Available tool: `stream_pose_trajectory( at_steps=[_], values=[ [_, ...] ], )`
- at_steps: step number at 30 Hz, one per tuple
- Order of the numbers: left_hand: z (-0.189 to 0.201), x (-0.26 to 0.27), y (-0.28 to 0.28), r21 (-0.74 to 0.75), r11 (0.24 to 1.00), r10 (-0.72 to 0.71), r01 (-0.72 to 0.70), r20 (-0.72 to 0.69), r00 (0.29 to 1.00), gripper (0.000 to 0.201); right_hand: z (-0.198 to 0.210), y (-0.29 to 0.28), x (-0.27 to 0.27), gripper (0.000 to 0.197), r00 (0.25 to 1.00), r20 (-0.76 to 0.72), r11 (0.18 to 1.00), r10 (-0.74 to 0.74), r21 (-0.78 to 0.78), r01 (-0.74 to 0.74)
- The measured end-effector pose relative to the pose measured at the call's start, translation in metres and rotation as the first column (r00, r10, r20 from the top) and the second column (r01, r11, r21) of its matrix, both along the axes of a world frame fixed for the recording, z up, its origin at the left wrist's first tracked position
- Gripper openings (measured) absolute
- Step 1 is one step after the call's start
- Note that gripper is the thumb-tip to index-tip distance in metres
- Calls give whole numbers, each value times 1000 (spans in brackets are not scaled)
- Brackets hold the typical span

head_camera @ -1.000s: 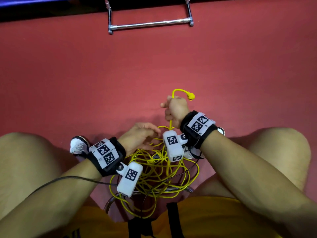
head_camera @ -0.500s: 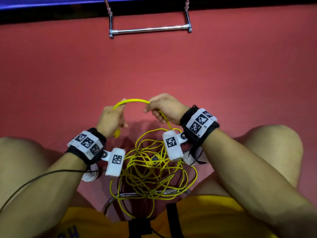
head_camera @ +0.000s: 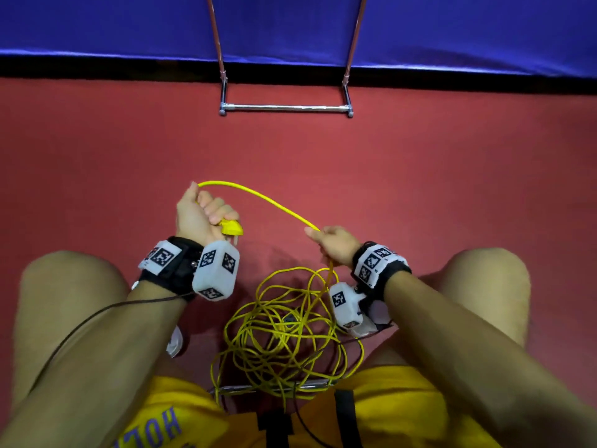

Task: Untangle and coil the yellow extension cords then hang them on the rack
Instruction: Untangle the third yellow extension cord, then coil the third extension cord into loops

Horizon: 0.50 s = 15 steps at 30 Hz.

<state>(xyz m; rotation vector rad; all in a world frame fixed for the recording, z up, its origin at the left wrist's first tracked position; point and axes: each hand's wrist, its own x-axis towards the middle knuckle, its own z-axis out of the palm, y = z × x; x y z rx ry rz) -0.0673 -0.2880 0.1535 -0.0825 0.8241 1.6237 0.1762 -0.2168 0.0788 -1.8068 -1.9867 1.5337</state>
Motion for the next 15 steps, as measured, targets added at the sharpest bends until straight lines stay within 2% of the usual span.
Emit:
stream_pose_trajectory(
  at_steps=[2, 3, 6, 7, 10, 13, 15],
  values=[
    [9, -6, -1, 61, 996, 71, -72, 9, 997, 67, 7, 0, 6, 52, 1000, -20, 1000, -14, -4, 14],
    [14, -8, 0, 81, 992, 93, -91, -12, 996, 67, 12, -1, 9, 55, 1000, 14, 1000, 2, 3, -3],
    [23, -3, -3, 96, 986, 148, -138, -108, 983, 60, 29, -11, 13, 80, 972, 225, 990, 67, 103, -92],
    [27, 1, -6, 101, 983, 165, -154, -119, 979, 55, 35, -14, 12, 82, 973, 228, 990, 47, 119, -76],
    [35, 4, -9, 102, 990, 116, -103, -133, 984, 30, 48, -22, 5, 61, 997, 2, 994, -74, 86, 73],
    [46, 8, -13, 113, 993, 42, -18, -212, 976, 55, 65, -27, -4, 29, 979, -151, 975, -135, 153, 158],
    [55, 16, -15, 134, 991, 36, 10, -334, 942, 66, 80, -29, -9, 20, 979, -165, 953, -120, 258, 160]
  ],
)
